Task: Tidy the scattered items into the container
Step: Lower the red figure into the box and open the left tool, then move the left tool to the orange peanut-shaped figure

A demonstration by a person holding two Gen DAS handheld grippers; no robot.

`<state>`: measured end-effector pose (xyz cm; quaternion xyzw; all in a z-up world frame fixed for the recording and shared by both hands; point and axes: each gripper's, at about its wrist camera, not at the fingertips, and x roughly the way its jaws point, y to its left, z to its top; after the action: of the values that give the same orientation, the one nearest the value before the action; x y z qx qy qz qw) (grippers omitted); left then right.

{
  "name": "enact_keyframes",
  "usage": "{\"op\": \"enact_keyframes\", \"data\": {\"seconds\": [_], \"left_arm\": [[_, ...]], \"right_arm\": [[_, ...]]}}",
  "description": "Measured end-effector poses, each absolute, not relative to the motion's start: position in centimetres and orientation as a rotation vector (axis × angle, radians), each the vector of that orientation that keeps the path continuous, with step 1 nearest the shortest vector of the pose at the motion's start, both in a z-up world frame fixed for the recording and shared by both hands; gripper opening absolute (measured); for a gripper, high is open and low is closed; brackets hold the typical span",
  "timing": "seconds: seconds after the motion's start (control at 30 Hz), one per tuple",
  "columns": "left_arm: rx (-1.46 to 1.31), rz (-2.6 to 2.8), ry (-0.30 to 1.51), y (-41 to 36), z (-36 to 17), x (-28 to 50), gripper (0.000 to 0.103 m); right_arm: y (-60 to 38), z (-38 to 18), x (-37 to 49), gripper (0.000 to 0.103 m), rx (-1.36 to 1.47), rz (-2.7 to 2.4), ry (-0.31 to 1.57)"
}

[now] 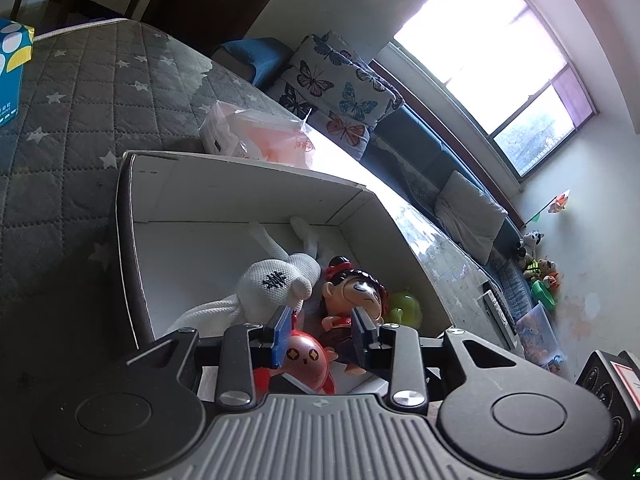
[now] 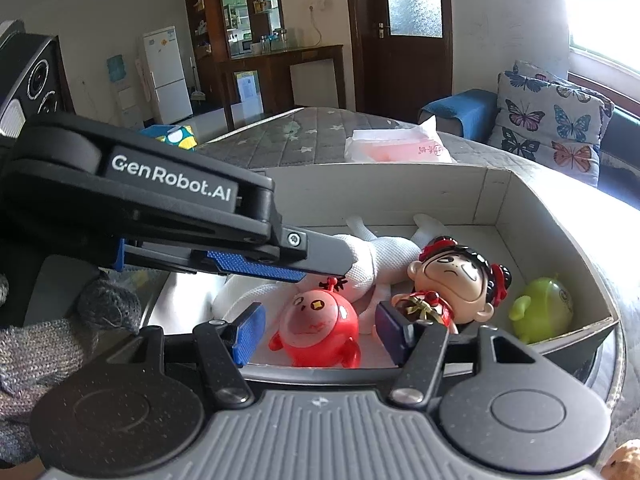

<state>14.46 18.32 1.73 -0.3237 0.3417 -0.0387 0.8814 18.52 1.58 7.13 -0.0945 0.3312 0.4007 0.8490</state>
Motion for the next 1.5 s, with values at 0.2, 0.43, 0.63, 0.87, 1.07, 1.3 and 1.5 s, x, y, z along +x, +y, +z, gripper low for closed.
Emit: {"op": "enact_keyframes", "data": {"seconds": [0.2,0.43,0.63,0.87,1.07,1.3,1.5], "left_arm": [[-0.678,-0.092,0.696,17.8,2.2,13.6,0.035],[-0.64,-0.107,0.663,16.1,3.4,12.2,0.035],[-0.606,-0.122,0.653,14.0,3.6,11.0,0.035],[-0.563,-0.141,0.661,11.7,3.4,10.3,0.035],[-0.547,-0.168,0.676,9.9,2.9,9.8,0.035],[-0.546,-0.217,0.719,7.9,1.6,9.6,0.035],[-0.544,-0.264,0.757,6.3,0.5,9.9,0.035]], "right_arm": [[0.4,8.4,17.2,0.07,-0.189,0.84,0.649],[-1.6,9.2,15.5,0.08,-0.167,0.827,0.611],[-3.7,9.1,14.1,0.086,-0.148,0.803,0.598],[-6.3,8.8,12.8,0.09,-0.134,0.76,0.598],[-8.3,8.4,12.0,0.096,-0.104,0.723,0.608],[-10.9,6.9,11.0,0.097,-0.084,0.653,0.633],[-13.2,5.6,10.7,0.097,-0.064,0.573,0.654]]}}
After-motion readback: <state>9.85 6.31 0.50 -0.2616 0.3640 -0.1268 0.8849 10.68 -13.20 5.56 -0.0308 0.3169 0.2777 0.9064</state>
